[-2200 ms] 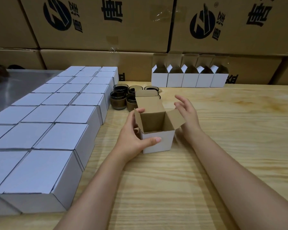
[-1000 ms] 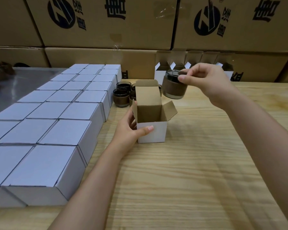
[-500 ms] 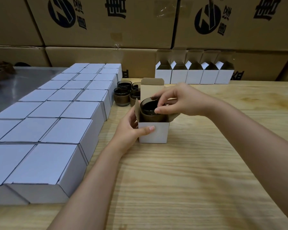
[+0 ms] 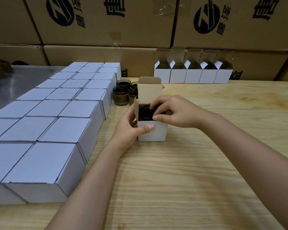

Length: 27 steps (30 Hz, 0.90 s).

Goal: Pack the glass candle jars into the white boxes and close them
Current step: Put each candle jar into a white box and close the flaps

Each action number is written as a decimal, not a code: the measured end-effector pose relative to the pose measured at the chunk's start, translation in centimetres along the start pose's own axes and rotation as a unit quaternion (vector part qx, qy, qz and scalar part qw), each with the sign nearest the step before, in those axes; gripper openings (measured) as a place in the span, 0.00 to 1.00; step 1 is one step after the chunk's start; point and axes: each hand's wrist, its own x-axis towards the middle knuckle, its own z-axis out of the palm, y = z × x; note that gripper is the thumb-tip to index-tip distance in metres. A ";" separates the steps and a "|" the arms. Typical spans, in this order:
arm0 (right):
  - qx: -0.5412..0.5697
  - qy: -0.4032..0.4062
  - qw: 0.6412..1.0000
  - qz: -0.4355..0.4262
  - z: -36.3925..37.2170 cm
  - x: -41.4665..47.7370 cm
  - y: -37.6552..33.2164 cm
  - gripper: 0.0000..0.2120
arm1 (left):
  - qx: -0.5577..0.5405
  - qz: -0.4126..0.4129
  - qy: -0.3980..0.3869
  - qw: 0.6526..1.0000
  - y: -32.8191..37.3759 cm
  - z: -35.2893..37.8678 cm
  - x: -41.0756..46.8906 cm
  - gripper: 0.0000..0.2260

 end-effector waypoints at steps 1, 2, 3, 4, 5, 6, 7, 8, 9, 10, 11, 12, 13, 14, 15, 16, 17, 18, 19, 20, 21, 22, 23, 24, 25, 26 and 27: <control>0.001 0.001 1.000 0.002 0.2 -0.2 0.0 0.10 | 0.002 0.002 -0.002 1.000 0.0 0.0 0.0 0.29; 0.001 0.000 1.000 0.003 0.4 -0.4 0.1 0.11 | 0.004 0.003 -0.003 1.000 -0.1 0.0 0.0 0.29; 0.000 -0.001 1.000 0.002 0.5 -0.5 0.1 0.12 | 0.004 0.002 -0.002 1.000 -0.1 0.0 0.0 0.28; -0.002 -0.003 1.000 -0.001 0.6 -0.5 0.1 0.12 | 0.004 0.001 -0.002 1.000 -0.2 -0.1 0.0 0.28; -0.007 -0.006 1.000 -0.005 0.8 -0.6 0.2 0.13 | 0.005 -0.002 0.000 1.000 -0.2 -0.1 0.0 0.27; -0.015 -0.009 1.000 -0.009 0.9 -0.6 0.3 0.13 | 0.007 -0.004 0.001 1.000 -0.2 -0.1 0.0 0.27; -0.021 -0.012 1.000 -0.011 1.0 -0.5 0.4 0.13 | 0.008 -0.006 0.003 1.000 -0.2 -0.1 0.0 0.27; -0.022 -0.019 1.000 -0.007 1.1 -0.5 0.5 0.14 | 0.007 -0.007 0.004 1.000 -0.2 -0.1 0.0 0.27; -0.015 -0.029 0.999 0.002 1.2 -0.6 0.7 0.14 | 0.006 -0.010 0.007 1.000 -0.3 -0.1 -0.1 0.27; -0.005 -0.042 0.999 0.012 1.3 -0.6 0.7 0.15 | 0.005 -0.013 0.009 1.000 -0.3 -0.1 -0.1 0.28; 0.001 -0.054 0.998 0.021 1.4 -0.7 0.8 0.16 | 0.006 -0.014 0.010 1.000 -0.2 0.0 -0.1 0.28; 0.001 -0.061 0.998 0.025 1.6 -0.9 0.8 0.17 | 0.009 -0.013 0.008 1.000 -0.2 0.0 -0.1 0.28; 0.000 -0.052 0.998 0.019 1.8 -1.1 0.8 0.17 | 0.009 -0.013 0.007 1.000 -0.2 0.0 -0.1 0.28; 0.011 -0.017 1.000 0.004 2.0 -1.3 0.8 0.17 | 0.007 -0.014 0.006 1.000 -0.2 0.0 -0.1 0.28; 0.042 0.051 0.998 -0.013 2.3 -1.5 0.6 0.17 | 0.002 -0.015 0.008 1.000 -0.3 0.1 -0.1 0.28; 0.100 0.150 0.983 -0.018 2.6 -1.7 0.6 0.17 | -0.003 -0.016 0.012 1.000 -0.3 0.1 0.0 0.28; 0.178 0.261 0.949 0.004 3.1 -1.9 0.5 0.15 | -0.008 -0.019 0.016 1.000 -0.3 0.1 0.0 0.29; 0.264 0.359 0.894 0.046 3.7 -2.0 0.5 0.14 | -0.011 -0.022 0.017 1.000 -0.4 0.0 0.0 0.29; 0.348 0.427 0.828 0.102 4.3 -2.1 0.4 0.13 | -0.012 -0.026 0.016 0.999 -0.4 0.0 0.0 0.30; 0.427 0.458 0.763 0.160 5.0 -2.1 0.2 0.13 | -0.012 -0.029 0.015 0.999 -0.5 -0.1 0.0 0.31; 0.497 0.450 0.712 0.211 5.7 -2.0 0.2 0.12 | -0.010 -0.031 0.015 0.999 -0.5 -0.2 0.0 0.32; 0.553 0.417 0.679 0.246 6.4 -1.9 0.2 0.12 | -0.008 -0.032 0.016 0.999 -0.5 -0.3 0.0 0.32; 0.588 0.374 0.666 0.265 7.0 -1.8 0.3 0.13 | -0.005 -0.033 0.016 0.999 -0.5 -0.3 0.0 0.31; 0.605 0.336 0.670 0.270 7.4 -1.8 0.3 0.15 | -0.004 -0.035 0.013 0.999 -0.5 -0.2 0.0 0.30; 0.612 0.307 0.681 0.261 7.5 -1.8 0.3 0.16 | -0.003 -0.037 0.011 0.999 -0.4 -0.2 0.0 0.31; 0.614 0.286 0.693 0.247 7.6 -1.8 0.2 0.17 | -0.003 -0.038 0.010 0.999 -0.4 -0.1 0.0 0.33; 0.613 0.270 0.703 0.238 7.5 -1.7 0.0 0.17 | -0.001 -0.039 0.009 0.999 -0.3 -0.1 -0.1 0.36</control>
